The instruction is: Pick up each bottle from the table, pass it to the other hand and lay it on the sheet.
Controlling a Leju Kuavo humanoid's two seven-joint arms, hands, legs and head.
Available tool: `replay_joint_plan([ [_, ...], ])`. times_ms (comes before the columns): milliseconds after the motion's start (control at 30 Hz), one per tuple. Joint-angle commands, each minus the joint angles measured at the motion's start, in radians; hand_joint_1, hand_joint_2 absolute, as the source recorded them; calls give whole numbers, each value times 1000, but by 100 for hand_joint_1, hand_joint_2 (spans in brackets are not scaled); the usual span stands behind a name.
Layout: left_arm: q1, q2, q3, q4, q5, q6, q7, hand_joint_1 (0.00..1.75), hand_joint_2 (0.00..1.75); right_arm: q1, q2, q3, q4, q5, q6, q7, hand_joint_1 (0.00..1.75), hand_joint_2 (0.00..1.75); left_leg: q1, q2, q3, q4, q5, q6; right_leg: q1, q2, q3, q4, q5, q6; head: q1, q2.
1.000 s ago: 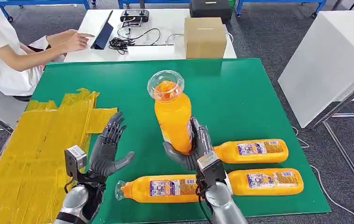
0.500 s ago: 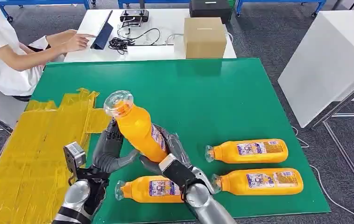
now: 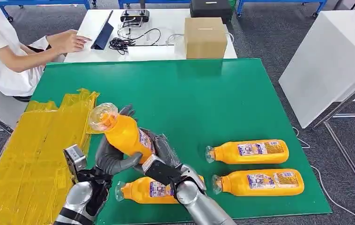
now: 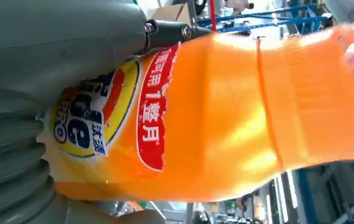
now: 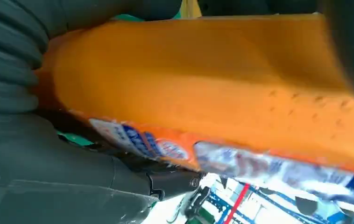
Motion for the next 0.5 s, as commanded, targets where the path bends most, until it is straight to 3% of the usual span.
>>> replay_joint_plan([
  [33,-17,32,-134,-51,-10,-25,-9,0,175,-91,9,42,164,30,-15,11,175,175,2,1,1,0,-1,-2,2,1,2,-1,0,-1,0,0],
  [200,-28,28,-176,-16,-20,-36,-4,0,175,-93,20,70,159,54,-21,15,175,175,2,0,1,0,-1,-2,2,0,2,-1,0,0,0,0],
  [233,-31,25,-177,-6,-22,-32,-3,175,175,-91,21,74,156,55,-22,14,175,175,2,1,1,0,-1,-2,2,0,2,-1,0,0,0,0],
  [500,-37,16,-141,35,10,-21,-2,175,175,-73,15,92,124,55,-23,17,175,175,1,0,0,0,0,-1,0,-1,1,-1,0,0,0,0],
])
